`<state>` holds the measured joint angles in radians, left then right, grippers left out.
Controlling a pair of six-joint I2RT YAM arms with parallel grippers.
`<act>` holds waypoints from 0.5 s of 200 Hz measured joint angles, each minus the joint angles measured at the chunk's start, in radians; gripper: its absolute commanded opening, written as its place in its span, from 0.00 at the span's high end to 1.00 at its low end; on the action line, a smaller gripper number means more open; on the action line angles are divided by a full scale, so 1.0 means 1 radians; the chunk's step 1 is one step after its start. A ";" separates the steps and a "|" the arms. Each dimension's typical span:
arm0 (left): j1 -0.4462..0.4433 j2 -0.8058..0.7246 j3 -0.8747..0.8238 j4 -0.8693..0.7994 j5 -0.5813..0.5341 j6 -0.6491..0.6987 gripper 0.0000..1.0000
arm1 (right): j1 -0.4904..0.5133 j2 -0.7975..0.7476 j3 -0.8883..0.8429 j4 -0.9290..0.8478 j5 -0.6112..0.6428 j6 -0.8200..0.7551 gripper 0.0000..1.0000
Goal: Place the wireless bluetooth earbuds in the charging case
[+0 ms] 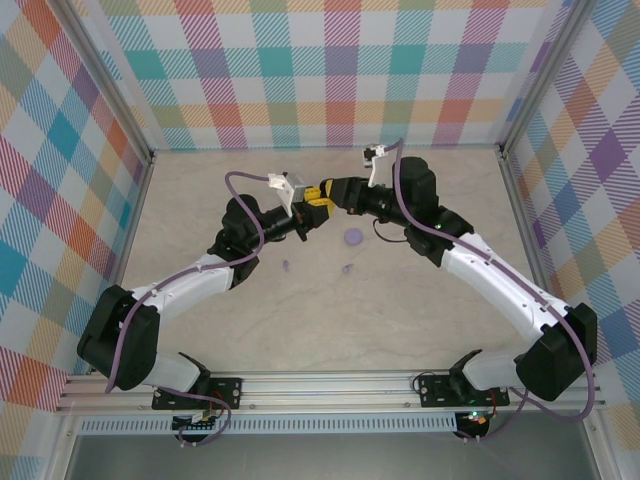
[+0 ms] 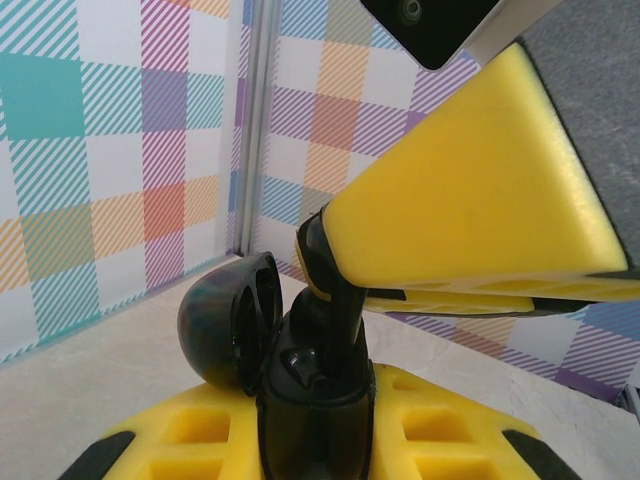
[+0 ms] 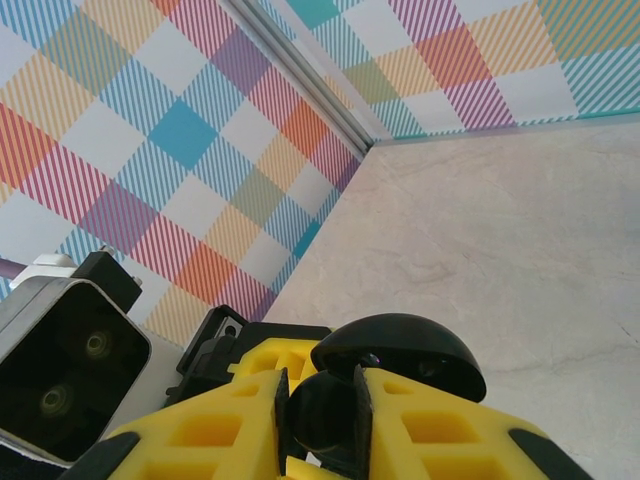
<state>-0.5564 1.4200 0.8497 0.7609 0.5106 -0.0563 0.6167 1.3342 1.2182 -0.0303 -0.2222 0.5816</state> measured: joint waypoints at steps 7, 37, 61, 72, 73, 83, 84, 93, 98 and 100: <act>0.000 0.000 0.000 -0.002 0.000 0.000 0.94 | 0.000 0.000 0.000 -0.001 0.004 -0.002 0.73; 0.000 0.000 0.000 -0.010 0.000 0.000 0.95 | 0.003 0.000 0.000 -0.013 0.016 -0.011 0.73; 0.000 0.000 0.000 -0.021 -0.007 0.000 0.95 | 0.005 0.000 0.000 -0.023 0.029 -0.014 0.73; 0.000 0.000 0.000 -0.024 -0.008 0.000 0.95 | 0.005 0.000 0.000 -0.028 0.032 -0.015 0.73; 0.000 0.000 0.000 -0.024 -0.008 0.000 0.95 | 0.005 0.000 0.000 -0.029 0.032 -0.015 0.73; 0.000 0.000 0.000 -0.026 -0.008 0.000 0.95 | 0.005 0.000 0.000 -0.034 0.035 -0.015 0.73; 0.000 0.000 0.000 -0.027 -0.008 0.000 0.95 | 0.005 0.000 0.000 -0.034 0.036 -0.015 0.73; 0.000 0.000 0.000 -0.028 -0.011 0.000 0.95 | 0.005 0.000 0.000 -0.037 0.039 -0.017 0.72; 0.000 0.000 0.000 -0.028 -0.013 0.000 0.95 | 0.005 -0.001 0.000 -0.039 0.041 -0.018 0.72; 0.000 0.000 0.000 -0.028 -0.014 0.000 0.95 | 0.005 -0.001 0.000 -0.040 0.041 -0.018 0.72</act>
<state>-0.5564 1.4200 0.8497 0.7326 0.4969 -0.0559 0.6220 1.3334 1.2182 -0.0704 -0.1810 0.5636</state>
